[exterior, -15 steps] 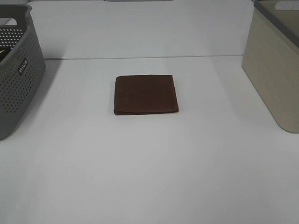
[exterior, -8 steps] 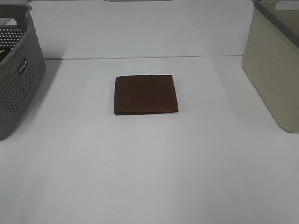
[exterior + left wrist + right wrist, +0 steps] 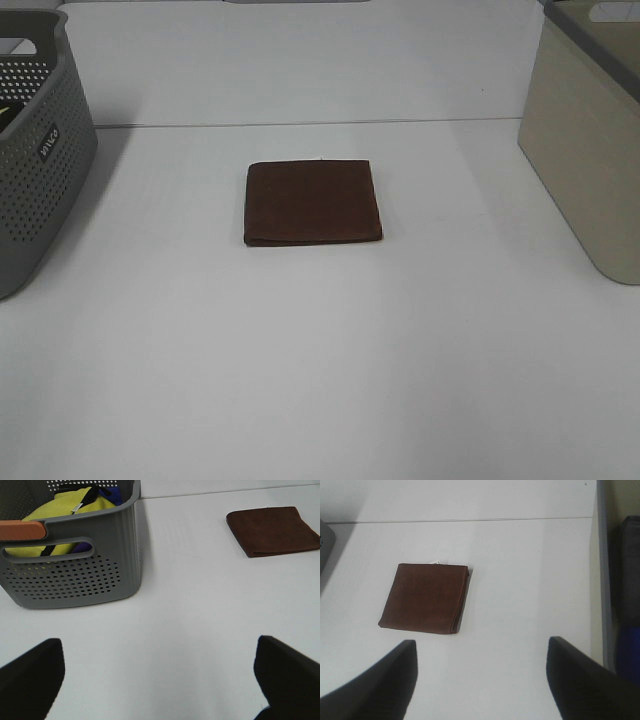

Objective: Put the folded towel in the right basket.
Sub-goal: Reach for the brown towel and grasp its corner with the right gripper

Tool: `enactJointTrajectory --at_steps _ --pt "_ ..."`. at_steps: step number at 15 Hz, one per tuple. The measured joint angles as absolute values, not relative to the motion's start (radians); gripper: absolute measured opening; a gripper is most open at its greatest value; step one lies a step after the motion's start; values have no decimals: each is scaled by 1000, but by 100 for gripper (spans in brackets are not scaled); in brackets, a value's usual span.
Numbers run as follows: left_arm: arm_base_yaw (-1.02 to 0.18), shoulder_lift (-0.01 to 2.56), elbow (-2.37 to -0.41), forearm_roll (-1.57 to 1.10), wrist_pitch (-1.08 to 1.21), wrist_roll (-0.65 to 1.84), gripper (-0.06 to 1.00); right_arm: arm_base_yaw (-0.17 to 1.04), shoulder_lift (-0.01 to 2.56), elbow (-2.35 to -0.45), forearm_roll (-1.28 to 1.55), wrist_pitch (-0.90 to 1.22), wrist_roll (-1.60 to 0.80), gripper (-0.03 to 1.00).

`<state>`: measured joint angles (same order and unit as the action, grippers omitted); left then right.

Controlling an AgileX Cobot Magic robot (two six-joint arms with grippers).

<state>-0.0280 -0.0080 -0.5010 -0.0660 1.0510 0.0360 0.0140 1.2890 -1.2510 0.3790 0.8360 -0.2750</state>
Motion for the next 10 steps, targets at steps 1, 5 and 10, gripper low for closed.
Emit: enactJointTrajectory --at_steps 1,5,10 --pt "-28 -8 -501 -66 1051 36 98 14 1363 -1312 396 857 -281 69" --pt "-28 -8 -501 -66 1051 36 98 69 1611 -1480 391 889 -292 69" --pt "-28 -8 -501 -66 1051 36 98 162 2000 -1712 425 1047 -293 69"
